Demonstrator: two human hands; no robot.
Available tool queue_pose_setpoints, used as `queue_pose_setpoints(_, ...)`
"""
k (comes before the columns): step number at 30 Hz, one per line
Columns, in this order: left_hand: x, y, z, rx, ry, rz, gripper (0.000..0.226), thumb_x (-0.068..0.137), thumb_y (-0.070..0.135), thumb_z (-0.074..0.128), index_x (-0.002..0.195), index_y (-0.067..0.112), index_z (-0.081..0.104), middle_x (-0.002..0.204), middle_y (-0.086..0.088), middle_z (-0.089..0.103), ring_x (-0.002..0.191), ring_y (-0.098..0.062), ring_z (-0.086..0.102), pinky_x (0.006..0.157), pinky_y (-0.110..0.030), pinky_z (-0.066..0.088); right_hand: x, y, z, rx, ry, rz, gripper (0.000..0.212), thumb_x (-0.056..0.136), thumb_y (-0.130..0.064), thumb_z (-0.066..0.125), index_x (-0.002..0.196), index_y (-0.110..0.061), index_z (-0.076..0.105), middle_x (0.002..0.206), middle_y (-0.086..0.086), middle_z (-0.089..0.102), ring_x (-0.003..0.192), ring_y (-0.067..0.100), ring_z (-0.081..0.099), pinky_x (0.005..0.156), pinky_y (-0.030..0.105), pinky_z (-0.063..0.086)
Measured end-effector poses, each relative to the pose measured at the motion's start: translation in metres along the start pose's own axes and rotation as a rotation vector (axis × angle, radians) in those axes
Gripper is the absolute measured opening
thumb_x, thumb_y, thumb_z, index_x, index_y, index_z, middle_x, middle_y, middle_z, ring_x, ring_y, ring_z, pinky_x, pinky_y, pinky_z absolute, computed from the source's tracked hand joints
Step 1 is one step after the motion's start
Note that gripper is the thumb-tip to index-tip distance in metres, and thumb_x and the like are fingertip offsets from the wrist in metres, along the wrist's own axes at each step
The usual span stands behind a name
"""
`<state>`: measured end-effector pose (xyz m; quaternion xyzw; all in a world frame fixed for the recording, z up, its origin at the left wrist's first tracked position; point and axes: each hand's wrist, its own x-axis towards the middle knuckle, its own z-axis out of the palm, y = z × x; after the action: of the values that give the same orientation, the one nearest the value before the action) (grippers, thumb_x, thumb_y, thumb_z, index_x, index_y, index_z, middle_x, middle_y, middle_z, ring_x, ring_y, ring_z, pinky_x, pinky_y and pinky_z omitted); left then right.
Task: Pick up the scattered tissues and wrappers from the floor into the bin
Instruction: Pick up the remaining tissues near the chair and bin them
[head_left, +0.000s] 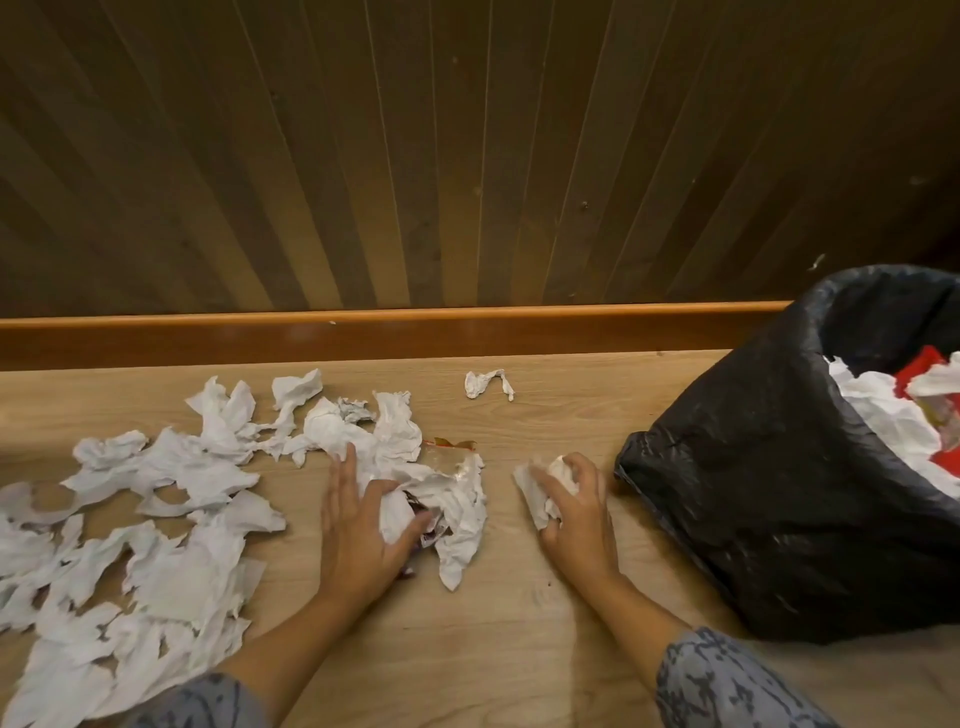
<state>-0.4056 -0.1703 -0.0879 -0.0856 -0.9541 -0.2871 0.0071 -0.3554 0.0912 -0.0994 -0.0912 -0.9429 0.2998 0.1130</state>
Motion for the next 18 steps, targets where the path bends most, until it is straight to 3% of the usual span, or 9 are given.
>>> queue_pose_setpoints(2,-0.009,0.006,0.002,-0.018,-0.063,0.006,0.084,0.063,0.084,0.054,0.126,0.029,0.048,0.162,0.004,-0.001,0.148,-0.015,-0.006,0.118,-0.042,0.016,-0.006,0.002,-0.002,-0.044,-0.044,-0.050,0.040,0.070,-0.002,0.068,0.105,-0.022,0.071,0.141,0.008,0.041,0.124,0.025,0.036,0.090,0.032,0.044)
queue_pose_setpoints(4,-0.018,0.014,0.006,-0.082,-0.087,0.005,0.103,0.059,0.080,0.063,0.138,0.020,0.037,0.157,0.002,0.019,0.146,-0.017,0.014,0.116,-0.036,0.024,-0.014,0.001,-0.003,-0.014,-0.077,-0.087,0.023,0.080,-0.018,0.059,0.102,-0.018,0.067,0.140,0.008,0.043,0.126,0.025,0.035,0.100,0.038,0.041)
queue_pose_setpoints(6,-0.022,0.020,0.007,-0.163,-0.078,0.014,0.092,0.063,0.070,0.070,0.133,0.017,0.040,0.139,0.002,0.041,0.133,-0.017,0.033,0.108,-0.029,0.032,-0.022,-0.004,-0.003,-0.021,-0.096,-0.123,0.027,0.088,-0.041,0.055,0.098,-0.017,0.062,0.130,0.007,0.048,0.123,0.024,0.037,0.099,0.038,0.042)
queue_pose_setpoints(8,-0.024,0.020,0.008,-0.199,-0.062,0.051,0.068,0.066,0.056,0.074,0.118,0.021,0.047,0.120,0.005,0.046,0.118,-0.015,0.041,0.100,-0.025,0.036,-0.029,-0.006,-0.003,-0.054,-0.108,-0.148,0.042,0.084,-0.057,0.059,0.090,-0.015,0.061,0.120,0.004,0.051,0.116,0.021,0.040,0.092,0.031,0.043)
queue_pose_setpoints(10,-0.024,0.017,0.005,-0.227,-0.095,0.048,0.055,0.067,0.043,0.079,0.109,0.025,0.048,0.110,0.008,0.048,0.107,-0.013,0.046,0.090,-0.025,0.041,-0.036,-0.010,0.000,-0.087,-0.105,-0.182,0.035,0.083,-0.050,0.065,0.082,-0.016,0.058,0.106,0.000,0.053,0.104,0.020,0.047,0.078,0.027,0.045)
queue_pose_setpoints(12,-0.022,0.017,-0.001,-0.234,-0.123,0.024,0.051,0.067,0.034,0.081,0.104,0.027,0.048,0.102,0.008,0.052,0.096,-0.013,0.051,0.077,-0.022,0.041,-0.038,-0.015,0.001,-0.076,-0.110,-0.184,0.016,0.080,-0.028,0.067,0.076,-0.019,0.054,0.091,-0.006,0.051,0.088,0.021,0.052,0.065,0.028,0.044)
queue_pose_setpoints(14,-0.021,0.019,-0.008,-0.254,-0.144,-0.030,0.049,0.067,0.032,0.081,0.102,0.029,0.047,0.094,0.007,0.058,0.083,-0.012,0.056,0.067,-0.022,0.042,-0.036,-0.023,-0.002,0.007,-0.135,-0.078,0.019,0.071,-0.017,0.065,0.074,-0.023,0.047,0.078,-0.010,0.047,0.075,0.017,0.050,0.058,0.030,0.040)
queue_pose_setpoints(16,-0.019,0.021,-0.013,-0.340,-0.179,-0.110,0.048,0.066,0.032,0.076,0.103,0.033,0.046,0.082,0.005,0.064,0.066,-0.014,0.063,0.053,-0.025,0.048,-0.029,-0.030,-0.007,0.101,-0.166,0.027,0.025,0.068,-0.016,0.065,0.082,-0.026,0.048,0.077,-0.011,0.052,0.070,0.015,0.050,0.058,0.032,0.041)
queue_pose_setpoints(18,-0.015,0.025,-0.020,-0.395,-0.152,-0.124,0.044,0.063,0.035,0.072,0.102,0.037,0.051,0.076,0.002,0.067,0.062,-0.016,0.066,0.051,-0.030,0.052,-0.020,-0.036,-0.015,0.128,-0.157,0.012,0.032,0.071,-0.017,0.068,0.100,-0.028,0.059,0.091,-0.010,0.063,0.078,0.015,0.058,0.066,0.030,0.048)
